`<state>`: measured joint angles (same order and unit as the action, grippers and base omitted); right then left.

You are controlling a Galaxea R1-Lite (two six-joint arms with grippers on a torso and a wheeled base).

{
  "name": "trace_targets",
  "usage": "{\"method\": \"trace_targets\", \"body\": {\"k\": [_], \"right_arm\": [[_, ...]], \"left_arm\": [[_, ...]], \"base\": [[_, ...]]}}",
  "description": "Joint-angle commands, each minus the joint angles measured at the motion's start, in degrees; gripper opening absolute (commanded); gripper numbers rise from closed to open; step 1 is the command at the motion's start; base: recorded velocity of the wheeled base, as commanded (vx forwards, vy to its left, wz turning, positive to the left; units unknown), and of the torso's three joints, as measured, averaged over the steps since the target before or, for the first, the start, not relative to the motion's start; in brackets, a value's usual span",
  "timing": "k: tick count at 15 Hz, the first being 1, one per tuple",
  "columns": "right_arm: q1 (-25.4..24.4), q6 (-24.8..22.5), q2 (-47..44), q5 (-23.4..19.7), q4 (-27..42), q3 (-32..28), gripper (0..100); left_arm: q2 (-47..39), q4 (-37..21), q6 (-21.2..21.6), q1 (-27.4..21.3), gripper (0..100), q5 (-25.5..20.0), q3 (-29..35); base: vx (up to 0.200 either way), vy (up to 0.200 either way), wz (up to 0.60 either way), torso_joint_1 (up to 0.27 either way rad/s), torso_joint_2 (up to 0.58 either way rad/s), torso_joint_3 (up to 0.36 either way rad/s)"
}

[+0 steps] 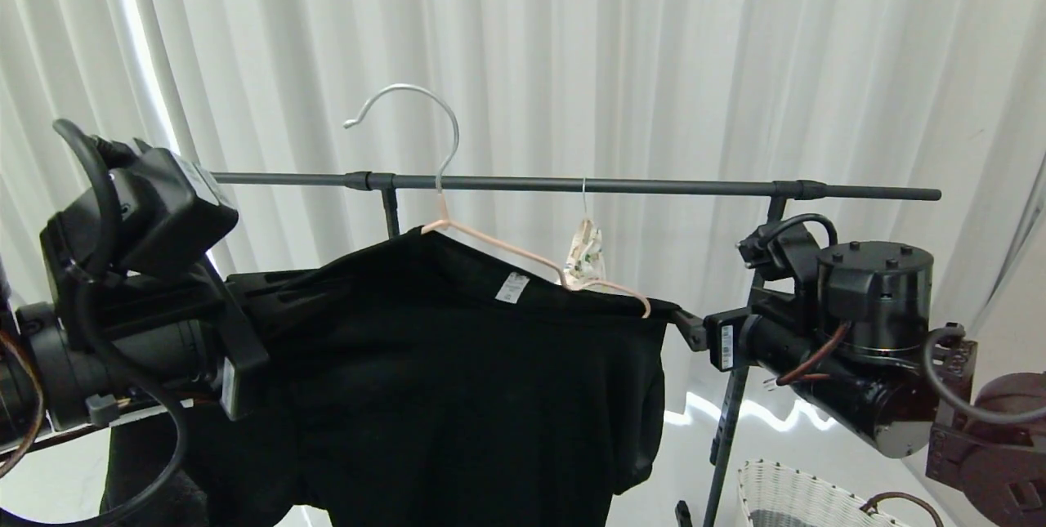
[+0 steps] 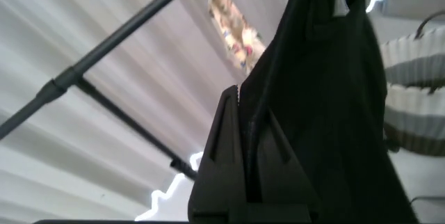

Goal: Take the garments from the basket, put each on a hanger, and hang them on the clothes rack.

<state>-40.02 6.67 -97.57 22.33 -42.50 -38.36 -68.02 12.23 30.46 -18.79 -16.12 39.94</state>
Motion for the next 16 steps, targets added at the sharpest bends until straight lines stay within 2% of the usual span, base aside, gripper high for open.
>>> {"method": "trace_targets", "body": {"k": [1, 4, 5, 6, 7, 10, 12, 13, 14, 15, 16], "right_arm": [[0.12, 0.01, 1.68, -0.98, 0.05, 0.04, 100], [0.12, 0.01, 4.06, -3.09, 0.84, -0.04, 100], [0.12, -0.25, 6.17, -5.37, 2.42, -0.04, 100], [0.12, -0.52, 7.05, -6.60, 3.47, -0.04, 100], [0.12, -0.96, 9.42, -9.68, 6.64, -0.13, 100], [0.12, -2.54, 12.23, -13.28, 11.21, 0.04, 100], [0.12, -4.30, 12.32, -14.51, 11.38, 0.13, 100], [0.65, -5.53, 11.97, -14.60, 11.38, 0.13, 100], [1.88, -6.49, 11.70, -14.51, 11.38, 0.31, 100], [3.02, -7.11, 11.09, -14.51, 11.38, 0.31, 100], [4.43, -7.55, 10.56, -14.51, 11.38, 0.22, 100]], "left_arm": [[0.26, -0.01, 1.09, 0.50, 0, -0.06, -2.14], [-0.71, -0.10, 5.22, 0.86, 0, 0.30, -4.16], [-1.67, -0.10, 8.65, 2.17, 0, 2.84, -5.83], [-2.03, -0.10, 10.05, 2.35, 0, 4.87, -6.36], [-2.90, -0.10, 11.11, 2.35, 0, 8.29, -7.07], [-3.34, -0.10, 10.67, 2.26, 0, 8.82, -7.07], [-3.43, -0.01, 8.73, 2.44, 0, 9.00, -6.89], [-3.26, 0.34, 6.45, 2.61, 0, 8.82, -6.80], [-2.55, 2.01, 2.32, 1.12, 0, 7.41, -6.80], [-1.15, 5.18, -2.78, -2.40, 0, 4.95, -7.42], [0.70, 7.99, -5.15, -3.71, 0, 4.07, -9.44]], "base": [[0.000, 0.000, 0.00, 0.000, 0.00, 0.000], [0.000, 0.000, 0.00, 0.000, 0.00, 0.000], [0.000, 0.000, 0.00, 0.000, 0.00, 0.000], [0.000, 0.000, 0.00, 0.000, 0.00, 0.000], [0.000, 0.000, 0.00, 0.000, 0.00, 0.000], [0.000, 0.000, 0.00, 0.000, 0.00, 0.000], [0.000, 0.000, 0.00, 0.000, 0.00, 0.000], [0.000, 0.000, 0.00, 0.000, 0.00, 0.000], [0.000, 0.000, 0.00, 0.000, 0.00, 0.000], [0.000, 0.000, 0.00, 0.000, 0.00, 0.000], [0.000, 0.000, 0.00, 0.000, 0.00, 0.000]]}}
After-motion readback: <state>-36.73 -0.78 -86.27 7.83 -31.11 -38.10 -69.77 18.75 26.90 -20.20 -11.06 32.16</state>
